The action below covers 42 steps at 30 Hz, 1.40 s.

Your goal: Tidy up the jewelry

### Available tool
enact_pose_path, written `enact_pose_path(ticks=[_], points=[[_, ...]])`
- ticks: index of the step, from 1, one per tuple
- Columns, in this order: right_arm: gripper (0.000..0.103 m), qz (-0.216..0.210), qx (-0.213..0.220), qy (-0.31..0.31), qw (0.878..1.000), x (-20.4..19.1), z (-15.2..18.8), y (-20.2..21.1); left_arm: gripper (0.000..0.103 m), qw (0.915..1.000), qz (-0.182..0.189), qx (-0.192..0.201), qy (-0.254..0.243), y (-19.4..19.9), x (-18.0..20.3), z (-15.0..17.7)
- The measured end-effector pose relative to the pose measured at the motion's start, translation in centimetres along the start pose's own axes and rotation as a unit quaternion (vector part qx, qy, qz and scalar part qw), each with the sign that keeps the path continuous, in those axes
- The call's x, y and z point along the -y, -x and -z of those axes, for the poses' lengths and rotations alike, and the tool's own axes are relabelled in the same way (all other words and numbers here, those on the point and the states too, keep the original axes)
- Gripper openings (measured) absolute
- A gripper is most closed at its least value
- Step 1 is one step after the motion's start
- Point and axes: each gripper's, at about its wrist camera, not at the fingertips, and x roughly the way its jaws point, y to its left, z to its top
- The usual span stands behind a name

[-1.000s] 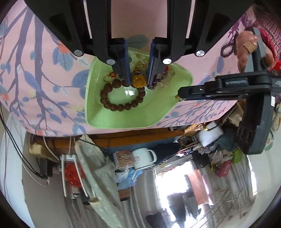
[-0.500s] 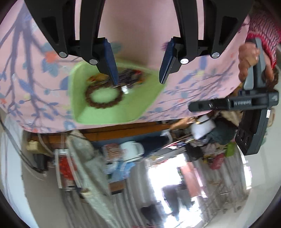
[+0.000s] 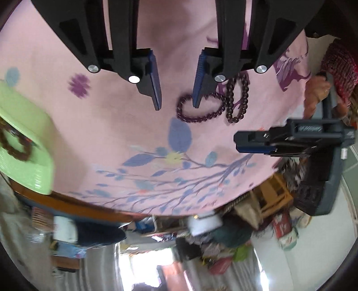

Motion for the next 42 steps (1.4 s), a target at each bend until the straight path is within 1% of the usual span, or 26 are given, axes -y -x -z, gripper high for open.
enact_pose_path(ticks=[1,4,6,7,8,9,10,11,12,13,15,17,19,23,25,26,28,30,31,33,34,35,37,39,42], points=[[0.0,0.007,-0.01,0.009,1.0,-0.4,-0.6,-0.9,0.033,1.0,0.005,-0.003,-0.003,-0.1,0.2,0.1],[0.0,0.03,-0.034,0.029,0.999,-0.9,-1.0,-2.8,0.033,0.9993,0.007,-0.009,-0.037,-0.8,1.9,0.2],[0.0,0.04,-0.041,0.044,0.997,-0.9,-0.9,-3.2,0.033,0.9975,-0.008,-0.022,-0.066,-2.0,3.3,0.1],[0.0,0.045,-0.043,0.052,0.997,-1.1,-1.0,-3.1,0.033,0.9958,-0.023,-0.036,-0.081,-2.9,3.8,0.3],[0.0,0.049,-0.043,0.056,0.996,-1.0,-0.8,-3.0,0.033,0.9942,-0.028,-0.052,-0.09,-3.7,4.1,0.5],[0.0,0.052,-0.042,0.061,0.996,-0.9,-0.6,-2.8,0.033,0.9931,-0.031,-0.058,-0.097,-4.2,4.4,0.8],[0.0,0.053,-0.041,0.063,0.996,-0.9,-0.4,-2.6,0.03,0.9924,-0.039,-0.05,-0.105,-4.2,4.7,0.9],[0.0,0.054,-0.038,0.064,0.996,-0.7,-0.2,-2.4,0.023,0.9898,-0.053,-0.05,-0.123,-4.5,5.3,0.8],[0.0,0.056,-0.035,0.063,0.996,-0.7,0.0,-2.1,0.017,0.9889,-0.058,-0.051,-0.127,-4.8,5.5,0.6],[0.0,0.057,-0.031,0.06,0.996,-0.5,0.0,-1.9,0.007,0.9894,-0.052,-0.055,-0.124,-5.0,5.5,0.2],[0.0,0.061,-0.011,0.052,0.997,0.2,-0.6,-0.8,0.007,0.9932,-0.014,-0.064,-0.097,-5.5,5.4,-1.3],[0.0,0.077,0.015,0.047,0.996,1.2,-1.3,1.2,0.007,0.9948,0.003,-0.056,-0.085,-5.8,5.9,-3.2],[0.0,0.095,0.035,0.045,0.994,2.2,-1.8,3.1,0.007,0.9958,0.019,-0.044,-0.077,-5.9,7.0,-5.5],[0.0,0.139,0.085,0.021,0.986,6.2,-4.1,8.7,0.007,0.9947,0.076,-0.006,-0.069,-5.4,10.9,-11.7],[0.0,0.155,0.102,0.015,0.982,7.9,-5.5,10.9,0.007,0.9932,0.092,0.01,-0.07,-5.4,13.1,-14.5],[0.0,0.17,0.113,0.013,0.979,8.9,-6.5,12.2,0.007,0.992,0.1,0.021,-0.074,-5.4,14.8,-16.8],[0.0,0.199,0.133,0.009,0.971,10.7,-8.1,14.5,0.007,0.9907,0.107,0.04,-0.074,-5.7,17.1,-19.7],[0.0,0.216,0.148,-0.009,0.965,13.2,-9.1,16.4,0.007,0.9906,0.104,0.047,-0.076,-6.6,18.5,-21.5],[0.0,0.219,0.15,-0.018,0.964,14.2,-9.2,16.6,0.007,0.991,0.102,0.042,-0.075,-7.6,19.1,-21.9],[0.0,0.209,0.143,-0.048,0.966,16.9,-8.8,15.9,0.007,0.9929,0.095,0.019,-0.069,-10.7,19.5,-22.0],[0.0,0.205,0.134,-0.06,0.968,17.9,-8.4,15.1,0.007,0.9938,0.089,0.007,-0.065,-12.2,19.4,-21.8],[0.0,0.199,0.117,-0.075,0.97,19.3,-7.6,13.4,0.007,0.9948,0.081,-0.015,-0.058,-14.6,19.1,-21.3],[0.0,0.187,0.095,-0.094,0.973,20.6,-6.4,11.3,0.007,0.9954,0.071,-0.046,-0.047,-17.2,18.6,-20.4],[0.0,0.174,0.074,-0.114,0.975,21.7,-5.1,9.2,0.007,0.9952,0.057,-0.064,-0.046,-18.9,18.1,-19.4],[0.0,0.164,0.054,-0.136,0.975,22.6,-4.4,7.3,0.007,0.9944,0.033,-0.085,-0.053,-20.3,18.0,-19.0]])
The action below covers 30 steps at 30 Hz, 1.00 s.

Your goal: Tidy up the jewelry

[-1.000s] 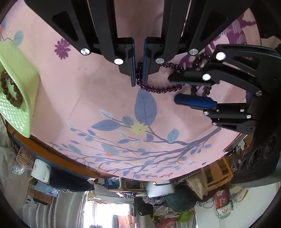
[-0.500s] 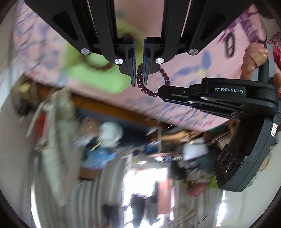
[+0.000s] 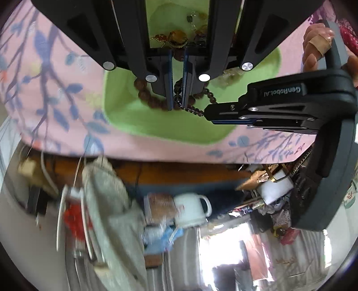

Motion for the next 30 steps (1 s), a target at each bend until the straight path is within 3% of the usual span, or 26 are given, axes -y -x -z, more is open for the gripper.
enact_pose_path(ticks=[2,7,10,13,16,21,25,28,30], points=[[0.0,0.004,0.004,-0.003,1.0,-0.2,0.4,0.1,0.007,0.9998,-0.002,-0.02,0.001,-0.5,-0.1,0.1],[0.0,0.009,0.032,-0.013,0.999,-0.9,0.6,2.0,0.007,0.9999,0.004,-0.014,-0.003,2.0,-0.2,0.8],[0.0,-0.013,0.056,-0.004,0.998,-2.8,1.2,4.6,0.007,0.9995,0.029,0.008,-0.014,6.4,-1.1,2.6],[0.0,-0.062,0.074,0.011,0.995,-6.0,3.4,7.1,0.007,0.9975,0.037,0.053,-0.028,12.1,-3.4,6.5],[0.0,-0.124,0.048,0.035,0.99,-10.0,6.5,7.3,0.008,0.9966,0.01,0.081,-0.013,16.3,-8.3,12.0],[0.0,-0.194,-0.029,0.079,0.977,-16.9,10.9,4.2,0.016,0.9963,-0.033,0.059,0.053,18.0,-15.2,20.6],[0.0,-0.213,-0.067,0.122,0.967,-21.8,12.5,2.5,0.017,0.9958,-0.023,0.048,0.074,17.6,-16.3,24.4],[0.0,-0.219,-0.08,0.142,0.962,-23.9,13.0,2.3,0.029,0.9963,-0.016,0.05,0.069,17.3,-15.7,26.3],[0.0,-0.215,-0.088,0.157,0.96,-25.3,13.6,2.0,0.03,0.9967,-0.024,0.052,0.058,16.9,-15.2,26.8]])
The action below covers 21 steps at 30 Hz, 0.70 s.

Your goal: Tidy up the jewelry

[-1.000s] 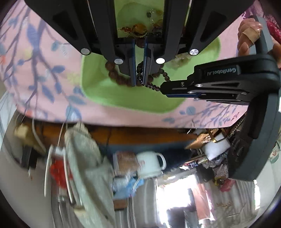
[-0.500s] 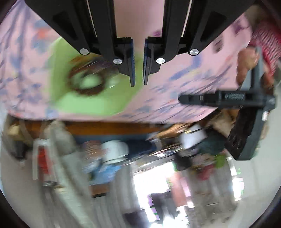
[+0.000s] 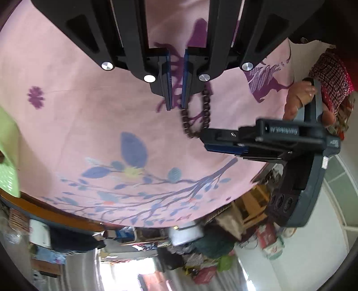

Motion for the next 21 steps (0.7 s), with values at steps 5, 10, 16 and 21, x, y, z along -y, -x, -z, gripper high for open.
enact_pose_path(ticks=[5,10,16,21], points=[[0.0,0.017,-0.009,0.027,0.999,-1.4,-0.1,-1.2,0.03,0.9998,-0.015,-0.001,-0.011,-0.3,0.4,0.8],[0.0,0.011,-0.017,0.01,1.0,-0.7,-0.2,-1.6,0.024,0.9994,-0.029,0.011,-0.015,-0.4,0.6,1.2],[0.0,0.012,-0.01,0.007,1.0,-0.7,-0.4,-1.5,0.02,0.9995,-0.029,0.01,-0.006,-0.4,0.5,1.2],[0.0,0.0,-0.014,-0.006,1.0,-0.7,-0.3,-2.1,0.02,0.9991,-0.04,0.013,-0.01,-0.1,1.1,1.8]])
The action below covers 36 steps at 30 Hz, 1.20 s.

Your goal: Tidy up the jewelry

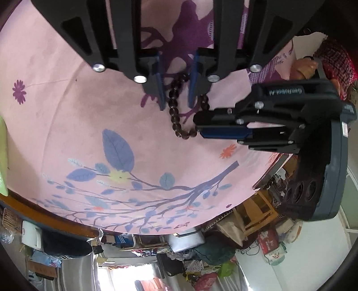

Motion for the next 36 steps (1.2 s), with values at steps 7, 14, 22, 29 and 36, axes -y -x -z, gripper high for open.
enact_pose_path(ticks=[7,14,22,29,36], points=[[0.011,0.045,-0.01,0.077,0.996,-2.0,0.2,-0.6,0.013,1.0,0.009,-0.002,0.002,0.7,0.3,1.2],[0.0,0.085,-0.006,0.138,0.987,-1.8,2.4,1.3,0.011,0.9996,0.023,-0.01,-0.01,-0.2,1.8,0.7],[0.0,0.161,0.04,0.038,0.985,5.0,6.6,8.8,0.009,0.9907,0.079,-0.04,-0.103,-4.6,11.4,-2.2],[0.0,0.213,0.063,-0.051,0.974,10.3,11.0,14.4,0.009,0.9743,0.124,-0.07,-0.175,-8.8,20.2,-4.3],[0.0,0.229,0.129,-0.029,0.964,11.1,7.7,19.1,0.009,0.9719,0.136,-0.027,-0.19,-6.3,22.3,-10.1]])
